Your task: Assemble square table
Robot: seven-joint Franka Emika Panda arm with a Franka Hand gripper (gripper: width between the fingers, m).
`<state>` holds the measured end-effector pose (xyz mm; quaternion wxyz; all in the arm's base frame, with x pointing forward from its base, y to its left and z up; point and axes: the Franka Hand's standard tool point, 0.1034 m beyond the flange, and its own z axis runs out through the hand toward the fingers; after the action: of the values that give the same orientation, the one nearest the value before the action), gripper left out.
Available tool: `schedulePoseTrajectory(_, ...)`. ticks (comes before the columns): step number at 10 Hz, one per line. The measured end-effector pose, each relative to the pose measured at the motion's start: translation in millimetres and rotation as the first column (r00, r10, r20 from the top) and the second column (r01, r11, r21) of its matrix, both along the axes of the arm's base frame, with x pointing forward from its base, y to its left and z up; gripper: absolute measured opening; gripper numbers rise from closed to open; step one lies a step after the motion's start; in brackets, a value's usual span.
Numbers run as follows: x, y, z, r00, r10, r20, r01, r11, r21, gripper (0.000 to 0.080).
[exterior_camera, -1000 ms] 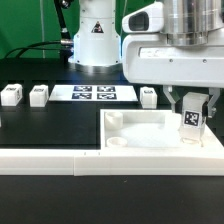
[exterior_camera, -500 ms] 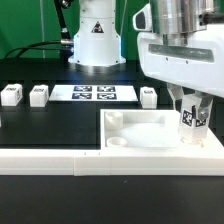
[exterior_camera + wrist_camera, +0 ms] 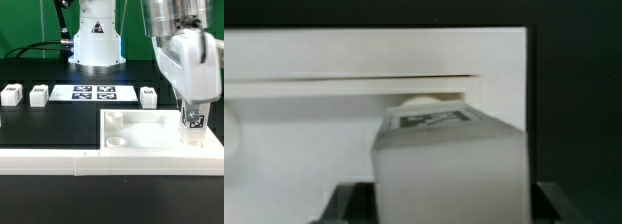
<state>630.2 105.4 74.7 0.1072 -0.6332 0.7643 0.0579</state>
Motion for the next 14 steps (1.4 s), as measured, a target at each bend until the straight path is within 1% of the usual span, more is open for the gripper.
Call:
schedulePoseTrajectory(1,-1.3,2.0,-0.7,0.999,-0.033,-0.002,0.033,0.999,0.007,0.0299)
schedulePoseTrajectory(4,-2.0,2.9,-1.2,1.000,0.018,0.007,-0.018,1.000,0.003,0.0296)
schedulePoseTrajectory(5,-4.9,6.8,-0.8,0.978,0.205,0.023,-0.205,0.979,-0.022,0.0529)
schedulePoseTrajectory(6,-6.4,15.5,2.7,0.943,0.332,0.016,-0.331,0.943,-0.039,0.0529)
schedulePoseTrajectory(7,-5.9,19.3,3.6,0.925,0.379,0.031,-0.377,0.925,-0.048,0.0612)
schedulePoseTrajectory(8,-6.1,16.4,2.0,0.876,0.479,0.048,-0.476,0.877,-0.063,0.0642)
schedulePoseTrajectory(10,-6.5,16.7,1.7,0.784,0.617,0.068,-0.611,0.786,-0.093,0.0647)
schedulePoseTrajectory(11,-7.8,17.3,0.8,0.575,0.816,0.057,-0.800,0.576,-0.168,0.0649)
schedulePoseTrajectory(12,-7.1,14.9,2.4,0.418,0.907,0.054,-0.886,0.421,-0.193,0.0649)
schedulePoseTrajectory(13,-4.1,11.6,4.4,0.296,0.954,0.057,-0.929,0.301,-0.217,0.0649)
schedulePoseTrajectory(14,-4.2,13.5,2.3,0.182,0.982,0.048,-0.952,0.188,-0.240,0.0649)
